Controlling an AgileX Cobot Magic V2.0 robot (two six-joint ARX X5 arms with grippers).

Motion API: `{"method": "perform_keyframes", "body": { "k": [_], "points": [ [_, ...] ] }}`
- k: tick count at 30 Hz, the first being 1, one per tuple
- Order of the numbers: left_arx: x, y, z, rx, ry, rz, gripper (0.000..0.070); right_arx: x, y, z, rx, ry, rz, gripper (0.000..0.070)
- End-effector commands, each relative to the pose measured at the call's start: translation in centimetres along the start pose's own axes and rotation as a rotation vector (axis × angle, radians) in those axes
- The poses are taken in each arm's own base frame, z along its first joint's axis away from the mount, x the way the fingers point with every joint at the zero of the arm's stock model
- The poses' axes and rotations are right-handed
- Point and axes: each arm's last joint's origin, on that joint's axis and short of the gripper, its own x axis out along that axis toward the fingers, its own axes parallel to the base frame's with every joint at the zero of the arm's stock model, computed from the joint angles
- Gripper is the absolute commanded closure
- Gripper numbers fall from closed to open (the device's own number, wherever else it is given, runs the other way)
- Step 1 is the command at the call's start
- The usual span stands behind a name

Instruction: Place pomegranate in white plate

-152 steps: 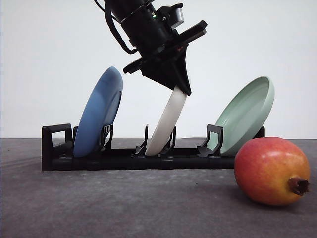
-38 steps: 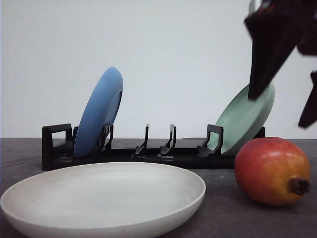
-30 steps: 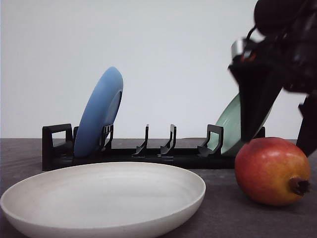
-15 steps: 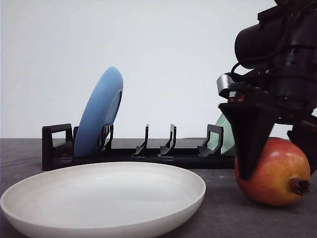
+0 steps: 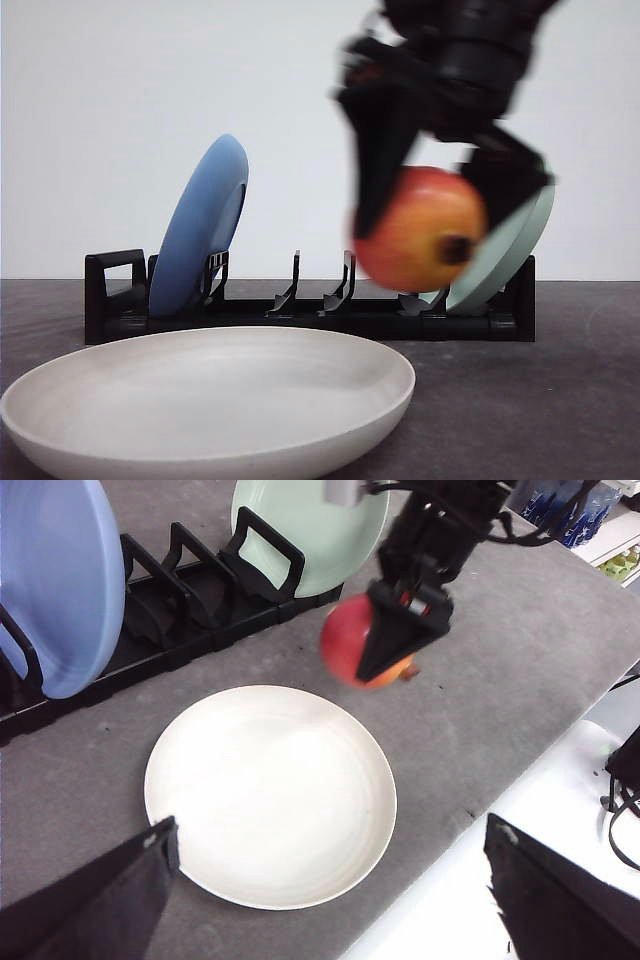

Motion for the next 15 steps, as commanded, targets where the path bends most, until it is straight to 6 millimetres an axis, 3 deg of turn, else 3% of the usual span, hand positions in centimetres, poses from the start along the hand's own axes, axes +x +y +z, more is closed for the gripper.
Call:
{"method": "perform_keyframes", "body": {
  "k": [1,9,15],
  "points": [
    [-0.1,-0.1,0.1,0.002,-0.008,-0.011,0.0110,1.4,1.5,0.8,-0.014,0.011,0.013,0.0256],
    [-0.1,-0.1,0.1,0.001,-0.008,-0.011,0.0110,6.5,5.1,1.7,-0.132,0.011,0.045,0.0256],
    [-0.1,-0.1,0.1,0.001,-0.008,-0.011,0.0110,8.4,6.4,1.7,-0.167,0.013,0.027,0.0256]
  ]
}}
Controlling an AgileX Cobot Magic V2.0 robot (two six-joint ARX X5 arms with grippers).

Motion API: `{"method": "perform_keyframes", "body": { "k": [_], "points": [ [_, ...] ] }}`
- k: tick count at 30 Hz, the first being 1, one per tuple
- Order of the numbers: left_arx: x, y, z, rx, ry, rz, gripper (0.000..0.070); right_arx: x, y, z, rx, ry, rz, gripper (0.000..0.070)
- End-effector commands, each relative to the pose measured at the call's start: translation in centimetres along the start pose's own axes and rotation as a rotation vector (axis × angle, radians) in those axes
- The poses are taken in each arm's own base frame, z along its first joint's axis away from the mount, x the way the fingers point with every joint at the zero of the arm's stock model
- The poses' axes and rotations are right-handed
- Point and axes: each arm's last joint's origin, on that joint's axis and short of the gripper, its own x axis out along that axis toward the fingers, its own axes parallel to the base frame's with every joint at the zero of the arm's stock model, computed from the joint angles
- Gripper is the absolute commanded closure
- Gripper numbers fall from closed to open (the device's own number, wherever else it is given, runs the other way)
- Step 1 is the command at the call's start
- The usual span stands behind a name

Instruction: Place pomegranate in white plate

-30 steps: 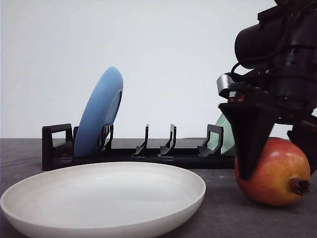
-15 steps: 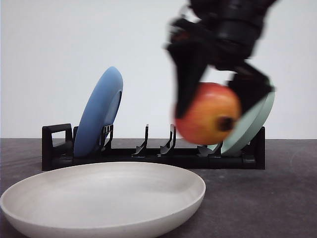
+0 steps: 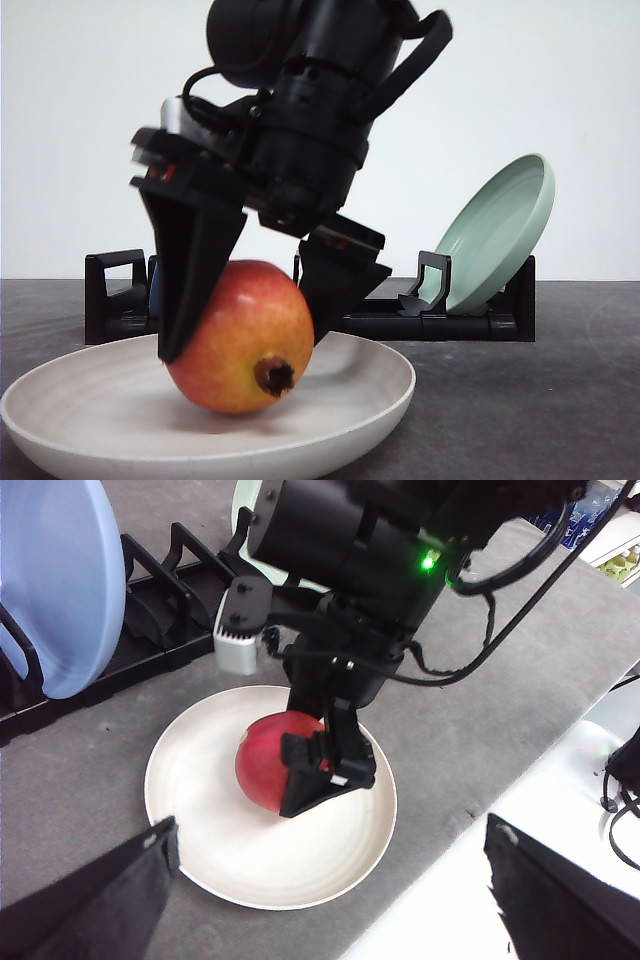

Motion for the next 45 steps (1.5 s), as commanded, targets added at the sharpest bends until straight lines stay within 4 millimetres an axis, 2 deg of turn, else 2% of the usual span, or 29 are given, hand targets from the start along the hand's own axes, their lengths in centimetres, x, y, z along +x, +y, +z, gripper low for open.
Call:
{"method": "perform_keyframes", "body": {
  "k": [1,8,10,12,13,19,22,26,32,41,45],
  "points": [
    [-0.1,-0.1,0.1,0.001,-0.008,-0.011,0.0110,0.5,0.6,0.4,-0.003,0.000,-0.002,0.0256],
    [-0.1,-0.1,0.1,0.001,-0.008,-0.011,0.0110,0.6,0.8,0.3,-0.009,0.004,-0.021,0.0240],
    [-0.1,-0.1,0.1,0.001,-0.008,-0.011,0.0110,0.6,0.8,0.3,-0.008,0.007,-0.021,0.0155],
    [-0.1,-0.1,0.2,0.000,-0.008,-0.011,0.0110,0.6,0.8,0.3,-0.008,0.009,-0.021,0.0025],
    [-0.1,-0.1,0.2,0.000,-0.009,-0.011,0.0110,0.6,0.8,0.3,-0.008,0.010,-0.017,0.0000],
    [-0.1,-0.1,0.2,0.000,-0.008,-0.011,0.0110,0.4,1.0,0.3,-0.024,0.004,-0.011,0.0000],
    [-0.1,-0.1,0.1,-0.004,-0.008,-0.011,0.0110,-0.6,1.0,0.5,-0.023,-0.019,-0.009,0.0000],
    [-0.1,-0.1,0.1,-0.010,-0.008,-0.011,0.0110,-3.3,1.3,0.5,-0.028,-0.088,0.001,0.0000],
    [-0.1,-0.1,0.1,-0.011,-0.008,-0.011,0.0110,-9.7,1.4,-1.7,-0.072,-0.161,-0.037,0.0000],
    [-0.1,-0.1,0.2,-0.030,-0.013,-0.014,0.0110,-19.4,1.7,-8.1,-0.076,-0.341,-0.174,0.0000],
    [-0.1,-0.2,0.4,-0.052,-0.031,-0.024,0.0110,-22.5,2.0,-12.0,-0.085,-0.472,-0.160,0.0000]
  ]
}}
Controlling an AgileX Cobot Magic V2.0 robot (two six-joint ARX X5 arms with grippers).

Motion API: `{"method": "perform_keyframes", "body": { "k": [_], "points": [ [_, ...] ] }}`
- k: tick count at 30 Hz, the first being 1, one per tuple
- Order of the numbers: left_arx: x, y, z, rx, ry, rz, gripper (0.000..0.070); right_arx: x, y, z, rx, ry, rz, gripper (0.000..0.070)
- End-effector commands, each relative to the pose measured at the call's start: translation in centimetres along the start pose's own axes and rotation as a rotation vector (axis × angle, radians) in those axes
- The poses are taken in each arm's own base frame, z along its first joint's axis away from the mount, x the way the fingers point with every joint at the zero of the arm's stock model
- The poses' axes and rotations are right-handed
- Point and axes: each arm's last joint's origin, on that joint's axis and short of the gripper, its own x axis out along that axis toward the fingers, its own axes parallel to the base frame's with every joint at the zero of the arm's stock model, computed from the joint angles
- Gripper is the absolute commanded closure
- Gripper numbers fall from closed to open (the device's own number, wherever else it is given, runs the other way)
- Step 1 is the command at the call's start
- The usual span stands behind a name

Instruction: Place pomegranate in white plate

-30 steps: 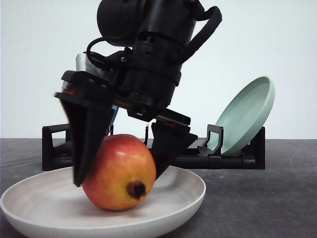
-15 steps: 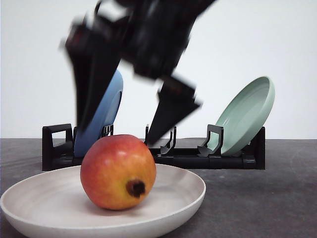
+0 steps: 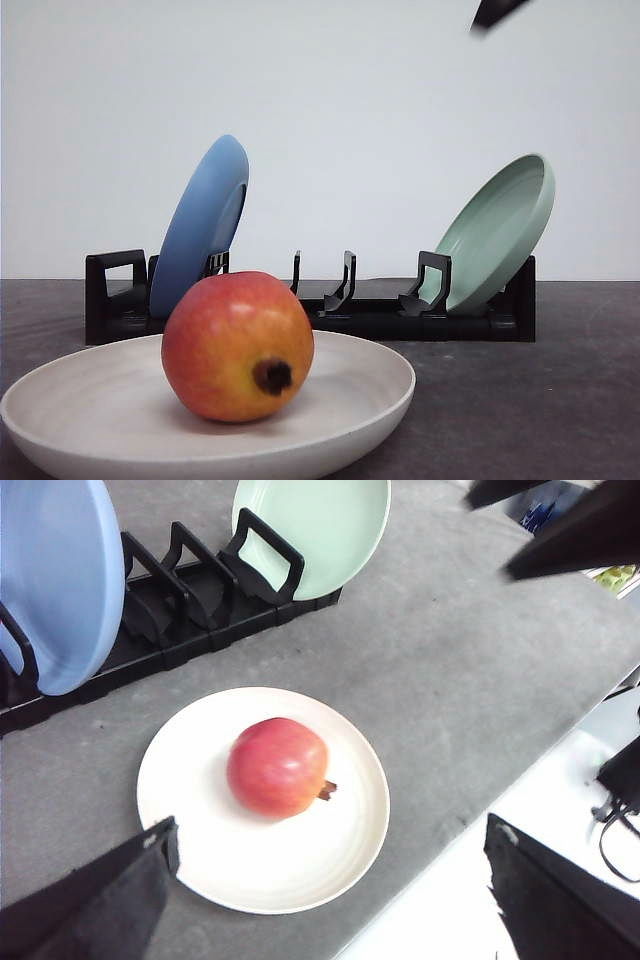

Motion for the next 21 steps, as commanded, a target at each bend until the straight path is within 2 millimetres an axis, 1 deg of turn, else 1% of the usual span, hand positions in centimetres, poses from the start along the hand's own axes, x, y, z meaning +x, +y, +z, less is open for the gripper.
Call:
{"method": "perform_keyframes", "body": {
  "k": [1,3,5,9,12,16,20,21],
  "points": [
    [-0.1,-0.2,0.4,-0.023,-0.028,-0.023,0.0110,-1.5,0.0,-1.1,-0.010,-0.050,0.003,0.0000],
    [-0.1,-0.4,0.7,-0.036,-0.057,-0.040,0.0110,-2.8,-0.2,-2.9,-0.008,-0.113,-0.014,0.0000],
    [-0.2,-0.6,1.0,-0.040,-0.088,-0.057,0.0110,-3.6,-0.5,-4.8,0.018,-0.186,-0.026,0.0000],
    [-0.2,-0.8,1.4,-0.015,-0.133,-0.072,0.0110,-4.6,-1.1,-8.3,0.086,-0.382,-0.046,0.0000],
    [-0.3,-0.8,1.6,0.016,-0.156,-0.060,0.0110,-5.0,-1.4,-10.2,0.105,-0.518,-0.044,0.0000],
    [-0.3,-0.7,1.6,0.026,-0.168,-0.036,0.0109,-5.3,-1.7,-11.9,0.108,-0.596,-0.041,0.0000],
    [-0.3,-0.7,1.6,0.026,-0.169,-0.034,0.0113,-5.6,-1.7,-12.2,0.106,-0.615,-0.037,0.0000],
    [-0.3,-0.7,1.6,0.026,-0.169,-0.035,0.0148,-5.6,-1.7,-12.2,0.106,-0.616,-0.037,0.0000]
  ]
}}
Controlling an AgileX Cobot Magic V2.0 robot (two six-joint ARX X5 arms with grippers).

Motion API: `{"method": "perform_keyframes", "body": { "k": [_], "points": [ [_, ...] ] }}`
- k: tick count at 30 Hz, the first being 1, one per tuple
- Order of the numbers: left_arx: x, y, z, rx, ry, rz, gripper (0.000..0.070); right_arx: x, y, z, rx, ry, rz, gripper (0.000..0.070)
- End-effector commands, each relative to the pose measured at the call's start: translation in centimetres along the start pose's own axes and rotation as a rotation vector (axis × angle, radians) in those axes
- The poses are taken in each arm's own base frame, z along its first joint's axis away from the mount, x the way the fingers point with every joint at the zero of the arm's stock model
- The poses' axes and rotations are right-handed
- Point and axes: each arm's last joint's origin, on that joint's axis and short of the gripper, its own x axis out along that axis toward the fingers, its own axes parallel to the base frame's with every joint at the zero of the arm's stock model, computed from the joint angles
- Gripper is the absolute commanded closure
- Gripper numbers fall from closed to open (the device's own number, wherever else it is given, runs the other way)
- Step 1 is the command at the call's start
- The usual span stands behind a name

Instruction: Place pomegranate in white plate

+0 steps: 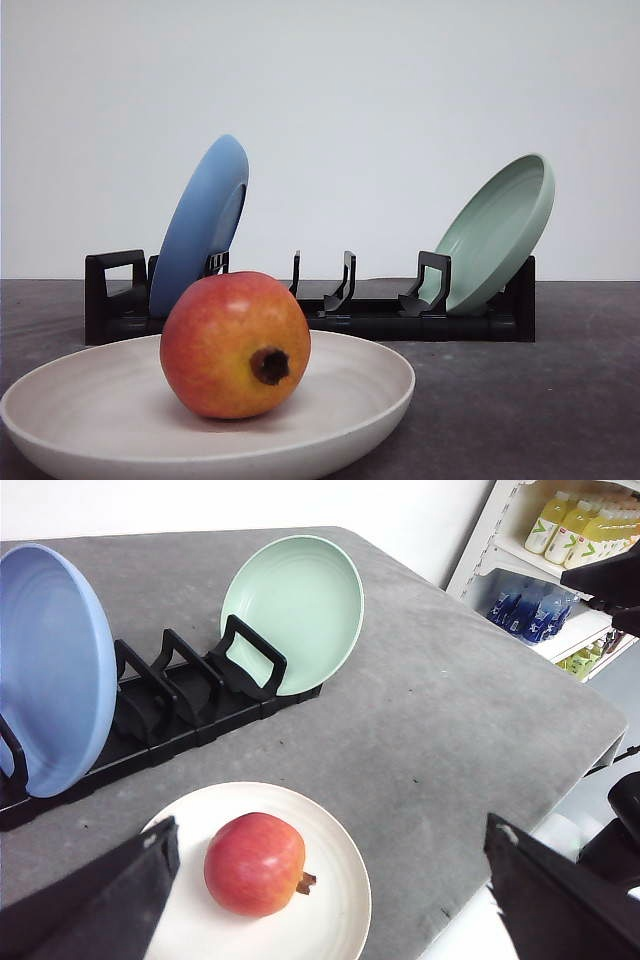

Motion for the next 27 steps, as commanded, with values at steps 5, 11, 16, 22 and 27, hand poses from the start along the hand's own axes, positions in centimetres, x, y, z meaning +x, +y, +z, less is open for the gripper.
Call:
{"method": "perform_keyframes", "body": {
  "k": [5,11,16,22,27],
  "points": [
    [-0.11,-0.12,0.22,0.011,-0.012,-0.012,0.0700,0.11,0.11,0.14,0.000,0.008,0.012,0.0669],
    [-0.11,-0.12,0.21,0.011,-0.011,-0.012,0.0700,0.08,0.12,0.25,-0.022,-0.005,0.009,0.0700],
    [-0.11,-0.12,0.21,0.011,-0.011,-0.012,0.0700,0.08,0.13,0.31,-0.021,-0.011,0.009,0.0700],
    [-0.11,-0.12,0.21,0.011,-0.011,-0.012,0.0700,0.08,0.13,0.32,-0.021,-0.013,0.010,0.0700],
    [-0.11,-0.12,0.21,0.011,-0.011,-0.013,0.0700,0.08,0.13,0.32,-0.021,-0.013,0.010,0.0700]
  ]
}}
